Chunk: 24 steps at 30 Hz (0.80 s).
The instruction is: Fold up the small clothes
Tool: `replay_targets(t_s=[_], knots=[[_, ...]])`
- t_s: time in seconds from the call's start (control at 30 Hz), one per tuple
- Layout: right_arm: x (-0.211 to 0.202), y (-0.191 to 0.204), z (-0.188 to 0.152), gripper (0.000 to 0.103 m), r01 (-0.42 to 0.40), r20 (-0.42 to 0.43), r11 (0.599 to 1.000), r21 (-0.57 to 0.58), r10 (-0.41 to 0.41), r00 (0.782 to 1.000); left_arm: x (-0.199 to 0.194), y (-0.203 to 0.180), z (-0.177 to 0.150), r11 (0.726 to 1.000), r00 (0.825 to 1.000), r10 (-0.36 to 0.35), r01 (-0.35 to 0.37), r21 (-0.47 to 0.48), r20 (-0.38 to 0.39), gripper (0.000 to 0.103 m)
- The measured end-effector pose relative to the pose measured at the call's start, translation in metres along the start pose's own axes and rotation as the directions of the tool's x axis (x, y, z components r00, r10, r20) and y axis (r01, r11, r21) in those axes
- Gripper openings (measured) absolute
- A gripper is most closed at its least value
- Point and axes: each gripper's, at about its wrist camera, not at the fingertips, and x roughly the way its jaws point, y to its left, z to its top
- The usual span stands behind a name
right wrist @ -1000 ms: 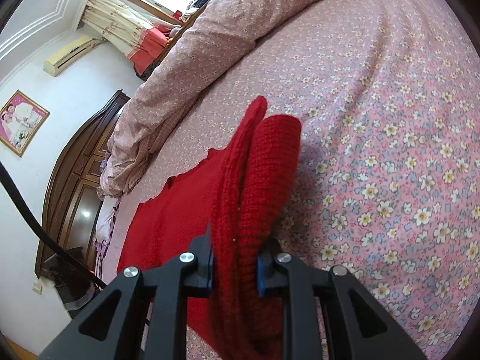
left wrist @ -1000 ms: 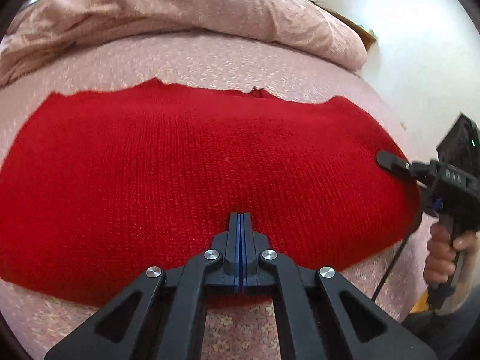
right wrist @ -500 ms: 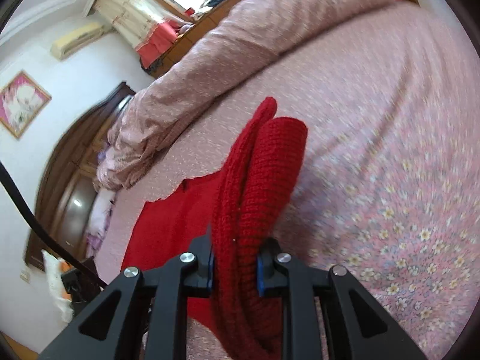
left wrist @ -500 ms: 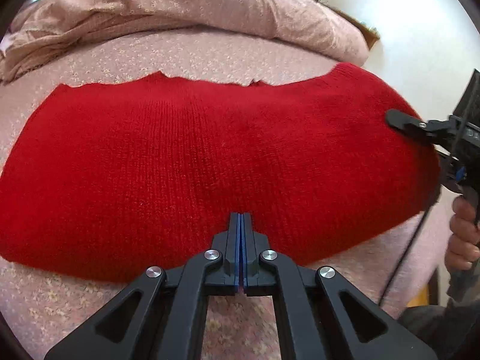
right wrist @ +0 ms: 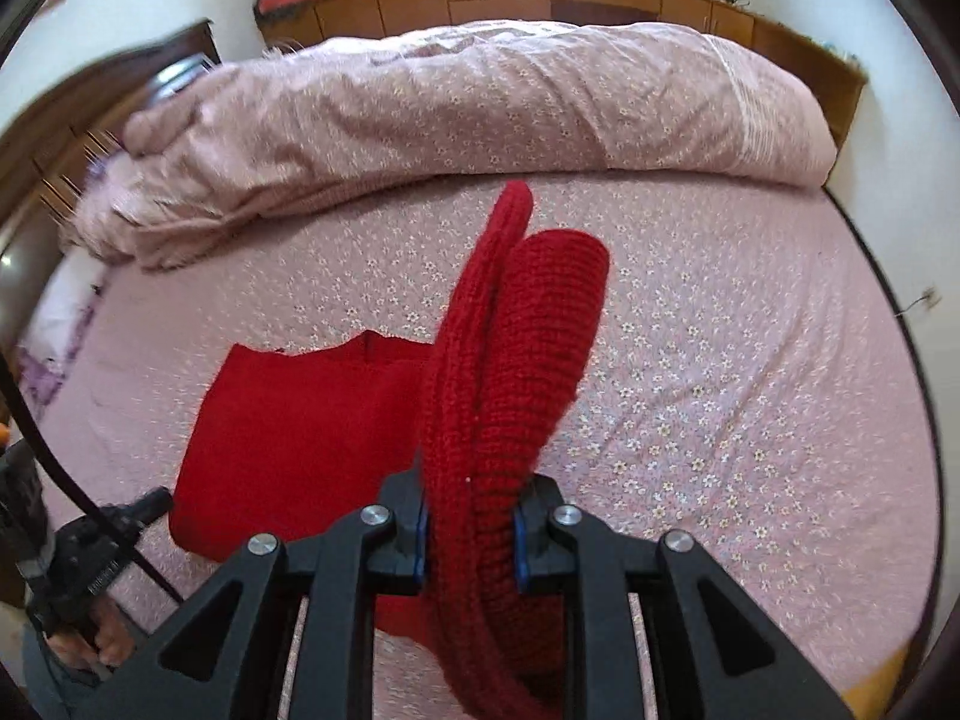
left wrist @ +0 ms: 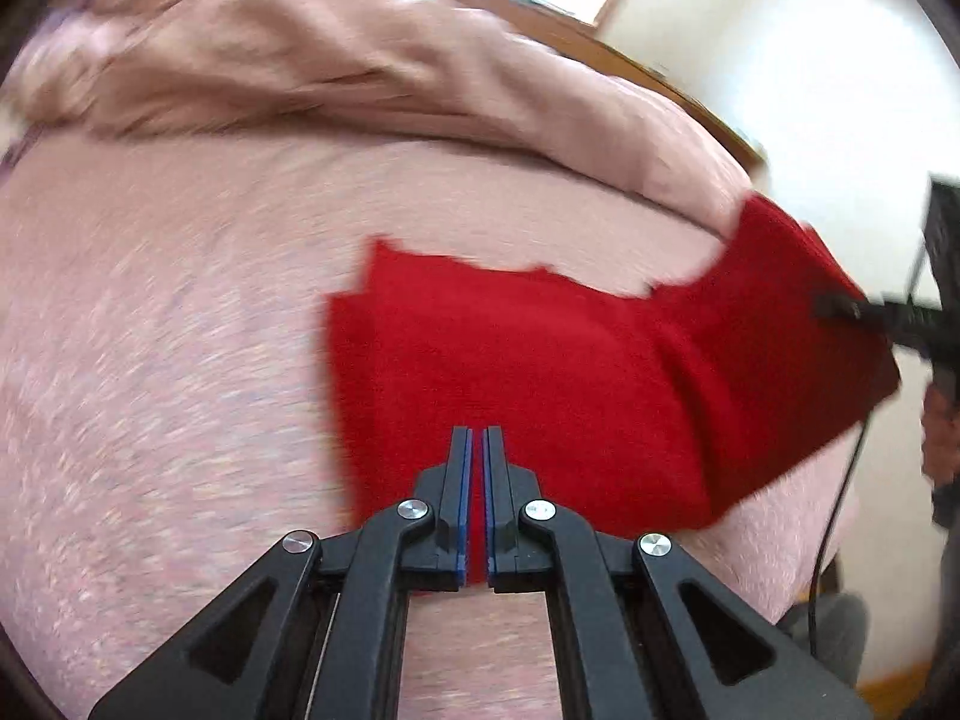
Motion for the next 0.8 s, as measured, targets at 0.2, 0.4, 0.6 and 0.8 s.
replay_targets(t_s=[0.2,0.4,0.6,0.8], knots=[[0.012,0.087,0.017,0.019,0.087,-0.009,0.995,-0.039,-0.087,0.996,-0.008,0.05,-0.004,0.993,1.0,0.027,-0.029,-0.111,-0.016,0.0],[0.056,0.167,0.009,0.019,0.02,0.0,1.0,-0.004,-0.02,1.0,-0.012,0.062,-0.01,0.991,0.999,0.035,-0.039,-0.127,-0.036,0.0],[0.101,0.213,-0.019,0.019,-0.031,0.01,0.999,-0.009,0.031,0.999,-0.001,0.064,-0.014,0.991,0.995,0.062,-0.07,-0.117,-0.074,0.0],[0.093,0.205,-0.023,0.04,-0.227,0.058,0.973,-0.042,0.229,0.972,0.002,0.054,-0.012,0.993,0.997,0.044,-0.052,-0.109,-0.069,0.0]])
